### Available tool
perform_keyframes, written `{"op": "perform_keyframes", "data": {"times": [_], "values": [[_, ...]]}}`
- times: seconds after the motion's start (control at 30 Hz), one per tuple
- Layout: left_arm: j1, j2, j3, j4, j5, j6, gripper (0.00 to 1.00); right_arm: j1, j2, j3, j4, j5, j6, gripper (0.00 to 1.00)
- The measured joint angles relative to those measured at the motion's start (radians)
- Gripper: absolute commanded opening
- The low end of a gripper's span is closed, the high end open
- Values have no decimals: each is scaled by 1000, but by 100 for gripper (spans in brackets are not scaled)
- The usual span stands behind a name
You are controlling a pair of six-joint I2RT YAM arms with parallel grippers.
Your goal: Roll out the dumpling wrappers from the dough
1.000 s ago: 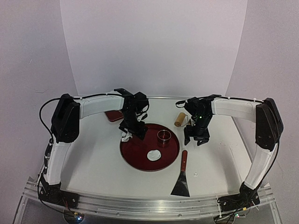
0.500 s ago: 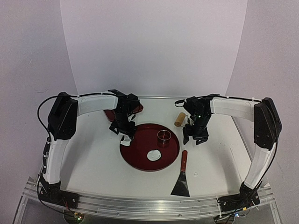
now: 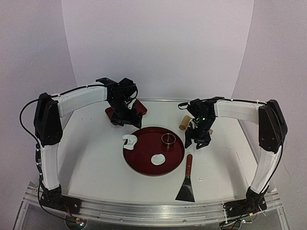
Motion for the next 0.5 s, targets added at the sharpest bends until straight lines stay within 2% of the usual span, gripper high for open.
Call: {"op": "perform_keyframes", "data": {"times": [0.5], "values": [[9, -169, -82, 19, 64, -29, 90, 0, 92, -20, 1, -48, 41, 52]]}}
